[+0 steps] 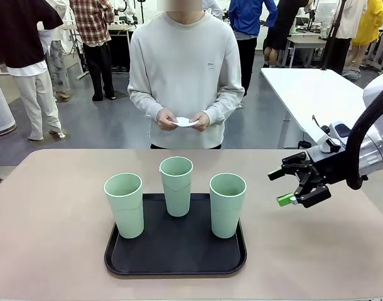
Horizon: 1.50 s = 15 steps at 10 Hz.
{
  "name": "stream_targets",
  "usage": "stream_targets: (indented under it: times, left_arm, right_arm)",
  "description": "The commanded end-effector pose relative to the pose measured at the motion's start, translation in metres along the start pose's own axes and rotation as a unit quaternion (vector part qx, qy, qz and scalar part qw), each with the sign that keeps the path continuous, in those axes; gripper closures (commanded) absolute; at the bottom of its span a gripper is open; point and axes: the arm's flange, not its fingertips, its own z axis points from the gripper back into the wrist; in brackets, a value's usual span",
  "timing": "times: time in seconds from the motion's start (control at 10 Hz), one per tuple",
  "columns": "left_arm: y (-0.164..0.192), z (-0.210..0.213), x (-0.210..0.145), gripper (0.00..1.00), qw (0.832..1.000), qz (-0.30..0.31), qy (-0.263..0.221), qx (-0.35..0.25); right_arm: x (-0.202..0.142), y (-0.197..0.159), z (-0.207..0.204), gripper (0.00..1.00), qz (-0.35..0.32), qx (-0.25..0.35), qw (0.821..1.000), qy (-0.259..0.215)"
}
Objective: Place coasters on the table and set cups on them.
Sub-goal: Pick up one Reusable plastic cup and place it on a coaster set by the human.
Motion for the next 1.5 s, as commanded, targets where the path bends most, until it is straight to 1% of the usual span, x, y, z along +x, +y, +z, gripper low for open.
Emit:
stream_targets:
  times: [0.0,0.2,0.3,0.5,0.6,0.7,0.8,1.1,1.4]
  left_arm:
    - [0.000,-0.001,0.001,0.00,1.000,0.001,-0.006,-0.007]
    - [0.000,-0.001,0.001,0.00,1.000,0.001,-0.006,-0.007]
    - [0.000,-0.001,0.001,0.00,1.000,0.001,-0.006,-0.007]
    - [0.000,-0.001,0.001,0.00,1.000,0.001,-0.006,-0.007]
    - [0.000,-0.001,0.001,0.00,1.000,0.001,-0.006,-0.007]
    - [0.000,-0.001,0.001,0.00,1.000,0.001,-0.006,-0.007]
    - [0.000,-0.001,0.001,0.00,1.000,0.001,-0.006,-0.007]
    - [0.000,-0.001,0.001,0.00,1.000,0.001,-0.006,-0.007]
    - [0.000,-0.001,0.001,0.00,1.000,0.001,-0.006,-0.007]
  right_arm:
    - [0.002,0.002,-0.005,0.00,0.005,0.011,1.000,-0.014]
    - [0.002,0.002,-0.005,0.00,0.005,0.011,1.000,-0.014]
    - [0.001,0.001,-0.001,0.00,0.001,0.005,1.000,0.001]
    - [-0.012,-0.020,-0.026,0.00,0.016,-0.005,0.999,-0.048]
    - [-0.015,-0.025,-0.035,0.00,0.027,-0.005,0.997,-0.071]
    - [-0.014,-0.029,-0.041,0.00,0.051,-0.009,0.994,-0.099]
    - [-0.012,-0.031,-0.049,0.00,0.060,0.003,0.993,-0.103]
    - [-0.012,-0.036,-0.068,0.00,0.053,0.041,0.992,-0.105]
    - [-0.022,-0.039,-0.080,0.00,0.022,0.056,0.994,-0.093]
